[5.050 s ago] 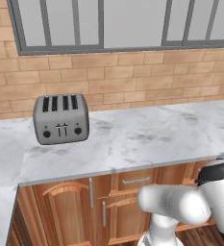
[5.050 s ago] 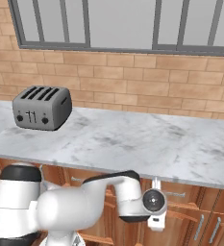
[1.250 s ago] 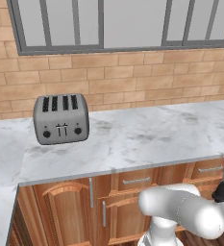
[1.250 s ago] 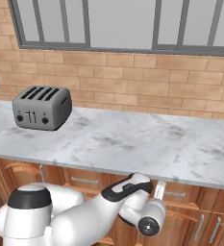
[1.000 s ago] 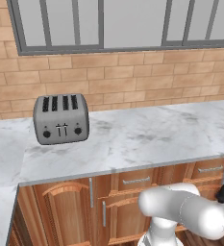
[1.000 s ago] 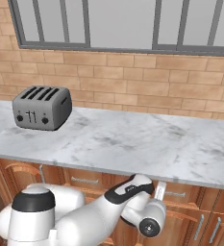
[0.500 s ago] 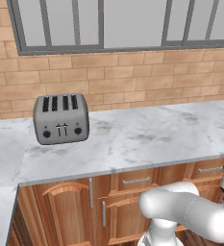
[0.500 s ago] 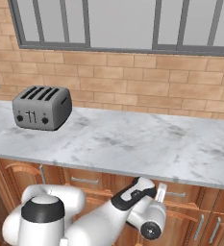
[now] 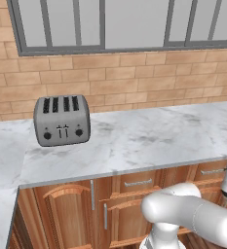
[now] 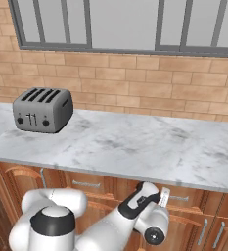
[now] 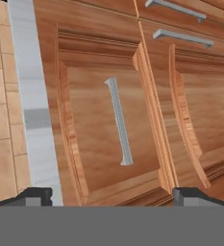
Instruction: Take a straw from the drawer in front and place it inside the glass cup on the dining counter.
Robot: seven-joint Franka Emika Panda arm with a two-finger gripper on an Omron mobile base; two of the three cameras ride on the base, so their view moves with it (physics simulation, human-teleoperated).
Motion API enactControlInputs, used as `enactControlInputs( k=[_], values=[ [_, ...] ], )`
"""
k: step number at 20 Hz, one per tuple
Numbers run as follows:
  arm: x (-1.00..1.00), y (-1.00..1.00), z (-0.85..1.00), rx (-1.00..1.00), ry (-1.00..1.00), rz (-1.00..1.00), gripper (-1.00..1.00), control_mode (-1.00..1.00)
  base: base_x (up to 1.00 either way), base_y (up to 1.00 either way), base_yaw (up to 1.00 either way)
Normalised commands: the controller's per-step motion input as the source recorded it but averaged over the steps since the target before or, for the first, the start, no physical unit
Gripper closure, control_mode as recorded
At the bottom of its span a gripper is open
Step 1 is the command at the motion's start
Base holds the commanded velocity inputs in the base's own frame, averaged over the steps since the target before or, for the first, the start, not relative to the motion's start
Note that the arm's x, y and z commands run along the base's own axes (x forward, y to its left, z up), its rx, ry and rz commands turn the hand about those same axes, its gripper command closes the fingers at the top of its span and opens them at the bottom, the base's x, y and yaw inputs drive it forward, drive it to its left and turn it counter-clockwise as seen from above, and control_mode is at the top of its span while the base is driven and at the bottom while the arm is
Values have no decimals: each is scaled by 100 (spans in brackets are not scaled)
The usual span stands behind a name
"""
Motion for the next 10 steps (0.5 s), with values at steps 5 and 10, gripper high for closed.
enactControlInputs(
  k=[5, 10],
  values=[
    [17, 0, -13, 1, 0, 0, -100, -100, 0, 0, 0],
    [14, -3, -14, 1, 0, 0, -100, -100, 0, 0, 0]
  ],
)
